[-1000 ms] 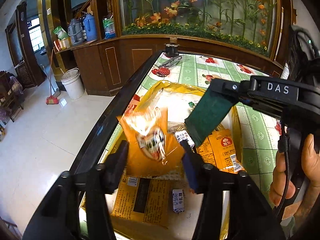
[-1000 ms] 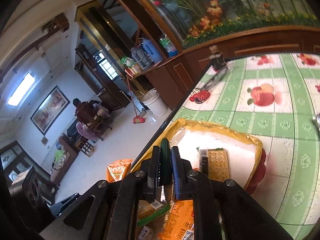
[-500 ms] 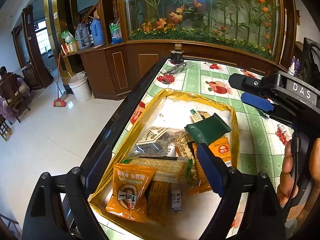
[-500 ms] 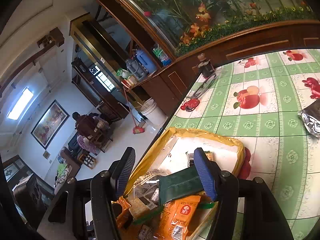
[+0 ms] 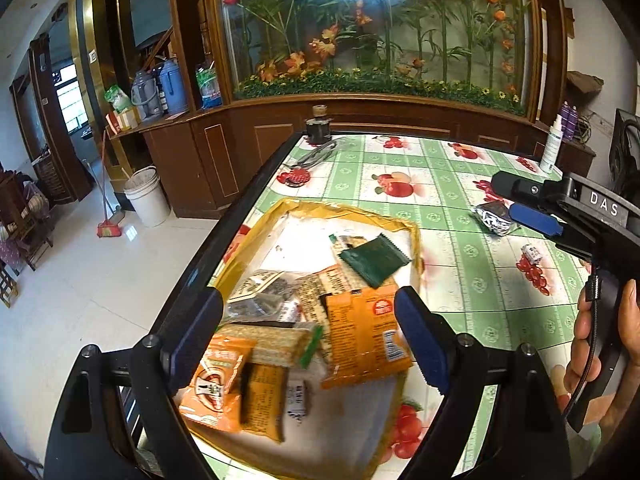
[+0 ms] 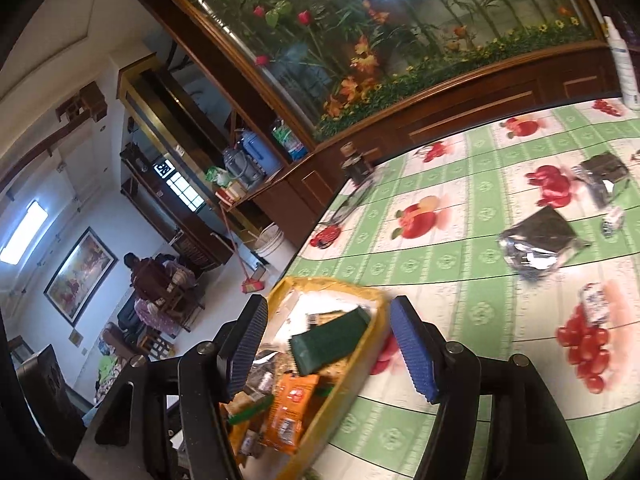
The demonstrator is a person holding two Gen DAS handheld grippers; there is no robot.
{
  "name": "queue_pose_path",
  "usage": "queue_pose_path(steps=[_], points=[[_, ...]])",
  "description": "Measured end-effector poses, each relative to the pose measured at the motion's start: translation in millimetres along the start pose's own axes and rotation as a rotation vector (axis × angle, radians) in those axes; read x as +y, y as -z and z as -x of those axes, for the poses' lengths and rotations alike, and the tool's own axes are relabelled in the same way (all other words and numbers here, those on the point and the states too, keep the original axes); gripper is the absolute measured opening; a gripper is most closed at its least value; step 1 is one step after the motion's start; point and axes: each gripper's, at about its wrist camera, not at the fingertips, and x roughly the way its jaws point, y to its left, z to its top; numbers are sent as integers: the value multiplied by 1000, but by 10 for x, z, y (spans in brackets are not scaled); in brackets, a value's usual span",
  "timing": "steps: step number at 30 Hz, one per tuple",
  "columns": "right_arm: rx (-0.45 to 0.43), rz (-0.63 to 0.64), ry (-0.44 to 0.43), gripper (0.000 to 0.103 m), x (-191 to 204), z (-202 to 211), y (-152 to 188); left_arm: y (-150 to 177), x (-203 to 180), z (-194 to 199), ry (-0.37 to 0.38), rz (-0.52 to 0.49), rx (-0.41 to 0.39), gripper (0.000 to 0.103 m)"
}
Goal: Organize snacks
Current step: 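Withdraw both tools from the tray back over the table, then move left tool onto a silver foil bag while right tool reaches another silver foil bag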
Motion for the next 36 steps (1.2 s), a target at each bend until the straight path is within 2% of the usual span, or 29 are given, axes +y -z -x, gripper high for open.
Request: queue_pose_path(steps=[11, 13, 23, 30, 36], points=[[-60, 1, 138, 70, -593, 575, -102, -117, -594, 15, 54, -85, -7, 90], [-67, 14, 168, 74, -684, 666, -115, -127, -723, 3, 66, -102, -5, 92], [-66, 96, 348, 76, -1051, 973, -165, -209, -1337, -146, 166, -187, 32, 94], [29, 223, 433, 76, -1091, 771, -131, -409, -1728, -546, 253, -224, 60, 94], [91, 290, 457, 74, -1131, 503, -58, -545, -1945, -1006, 264, -299, 124, 94]])
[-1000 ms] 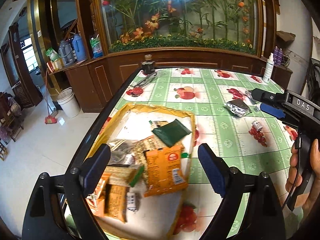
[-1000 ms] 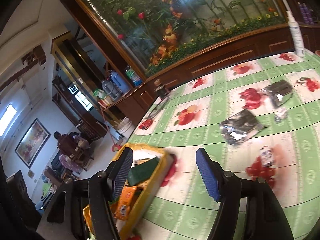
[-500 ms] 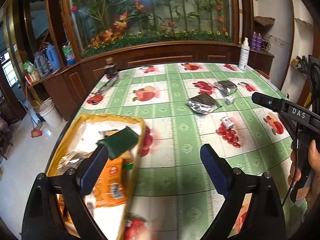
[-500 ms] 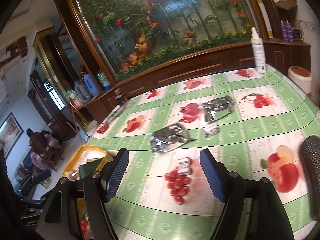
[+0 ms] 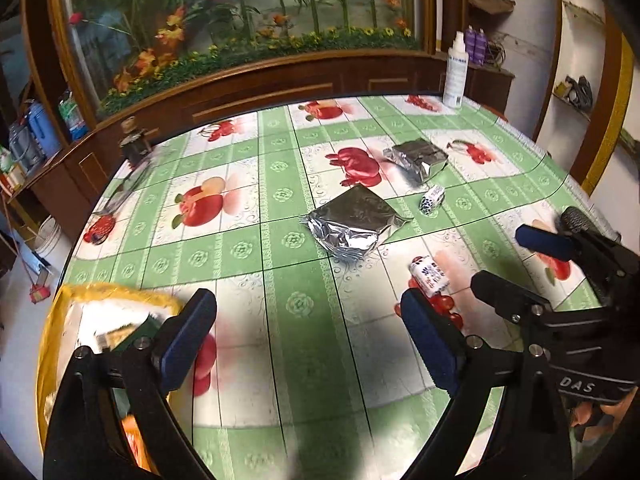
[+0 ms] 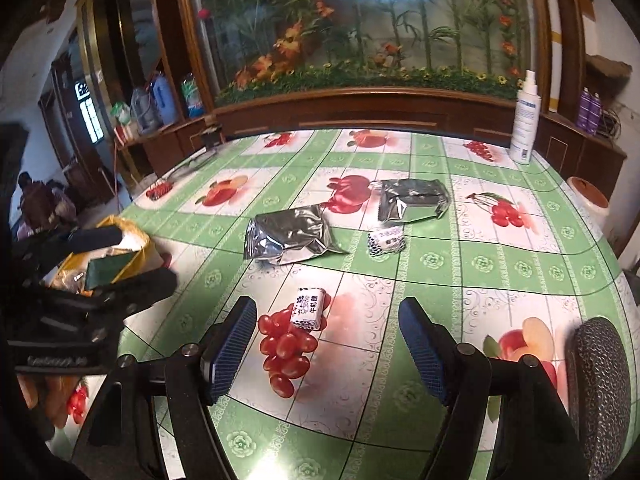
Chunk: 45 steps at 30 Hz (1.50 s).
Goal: Organize snacks
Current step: 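Move left tool onto a silver foil bag while right tool reaches another silver foil bag, then close both tools on the silver foil bags and lift them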
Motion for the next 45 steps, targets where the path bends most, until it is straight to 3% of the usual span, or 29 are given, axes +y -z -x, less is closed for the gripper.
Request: queue_pose_path(steps=[5, 17, 20, 22, 26, 29, 36, 39, 45], points=[[10, -5, 67, 74, -222, -201, -182, -117, -4, -342, 9, -26, 45, 94], [53, -66, 114, 74, -658, -759, -573, -385, -123, -860, 61, -68, 76, 94], [87, -69, 108, 77, -733, -921, -642, -421, -175, -930, 69, -91, 78, 94], [89, -25, 140, 85, -709, -1003, -688, -445, -187, -960, 75, -99, 75, 94], [73, 49, 182, 89, -672, -1094, -794, -500, -206, -1006, 76, -123, 67, 94], [79, 36, 128, 98, -735, -1175, -901, -521, -204, -1054, 84, -130, 72, 94], [213, 25, 98, 99, -875, -1612, -894, -547, -176, -1203, 96, -119, 91, 94], [196, 34, 82, 98, -856, -1602, -902, -581, -167, -1241, 106, -101, 93, 94], [172, 41, 83, 81, -829, -1573, -874, -585, -186, -1276, 149, -68, 88, 94]])
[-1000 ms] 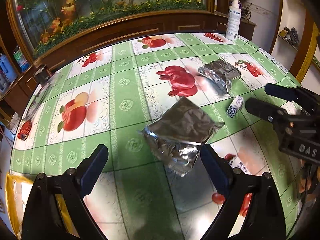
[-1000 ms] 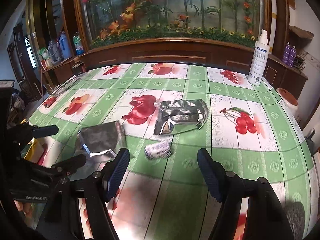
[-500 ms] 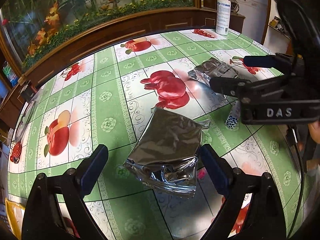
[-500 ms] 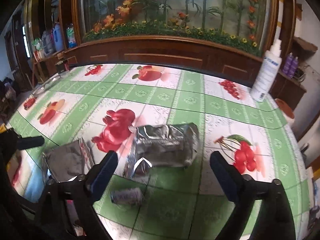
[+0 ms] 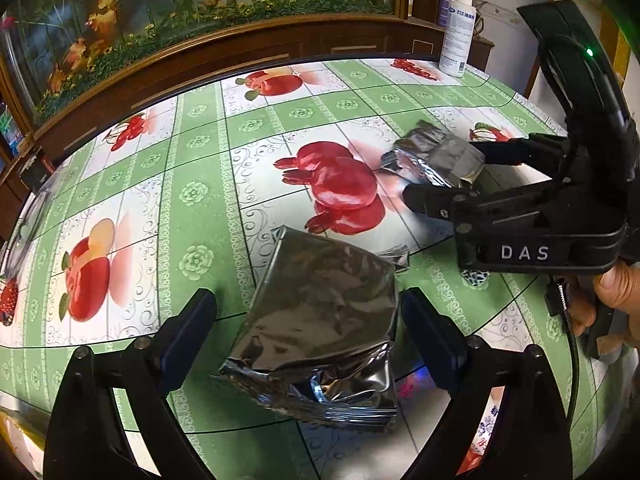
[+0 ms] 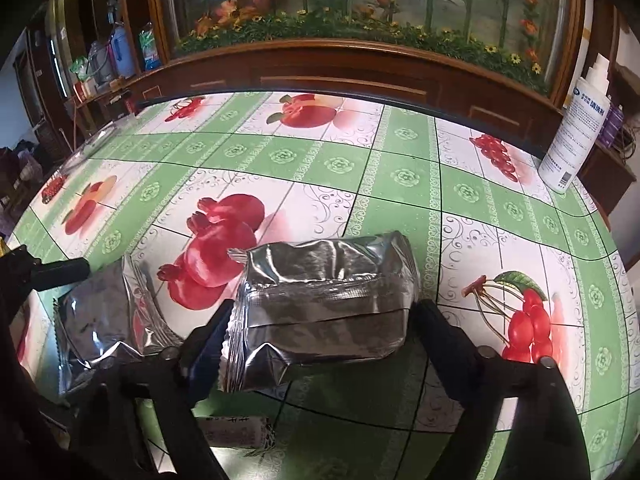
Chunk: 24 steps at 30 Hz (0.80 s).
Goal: Organize snacks
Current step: 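Close both tools on the silver foil bags and lift them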
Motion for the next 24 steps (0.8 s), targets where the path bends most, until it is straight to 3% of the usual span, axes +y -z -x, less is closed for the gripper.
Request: queue_pose_path(steps=[2, 4, 6, 16, 24], points=[[-8, -14, -6, 74, -8, 38, 9, 20, 6, 10, 28, 20, -8, 87], [-13, -31, -16, 68, -29, 69, 29, 25, -13, 41, 26, 21, -19, 71], [-19, -49, -27, 65, -52, 92, 46, 19, -38, 63, 26, 19, -22, 62], [-33, -125, -88, 60, -94, 304, 218, 181, -70, 231, 14, 22, -20, 58], [-73, -154, -92, 59, -56, 690, 382, 361, -80, 613, -33, 30, -58, 58]])
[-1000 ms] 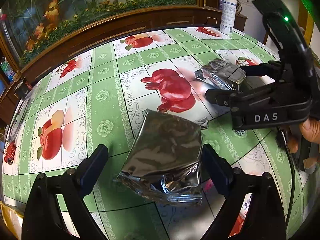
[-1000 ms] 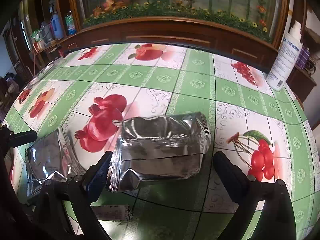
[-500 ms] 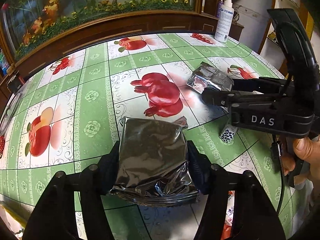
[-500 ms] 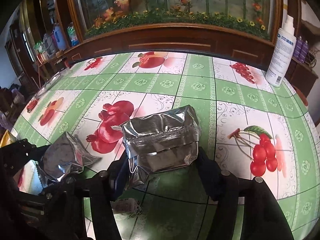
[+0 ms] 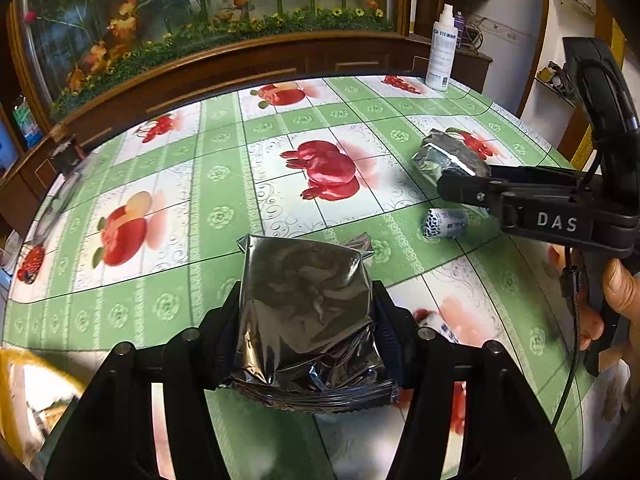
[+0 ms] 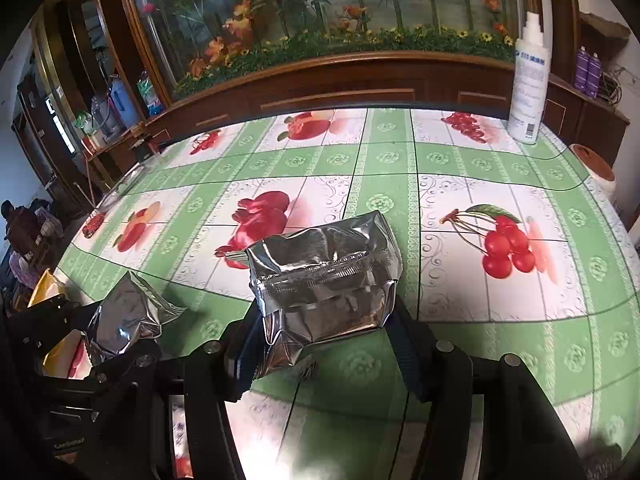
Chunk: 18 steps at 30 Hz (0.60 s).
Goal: Organize snacks
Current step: 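Close both tools on the silver foil bags and lift them, then carry both silver foil bags over the tray and hold them there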
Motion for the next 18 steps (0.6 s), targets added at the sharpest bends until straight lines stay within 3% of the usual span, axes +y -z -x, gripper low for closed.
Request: queue_pose_path(steps=[10, 18], points=[[-100, 45, -52, 59, 433, 849, 246, 327, 77, 671, -65, 39, -78, 58], [-134, 83, -137, 59, 962, 1288, 537, 641, 224, 1262, -129, 104, -146, 58]])
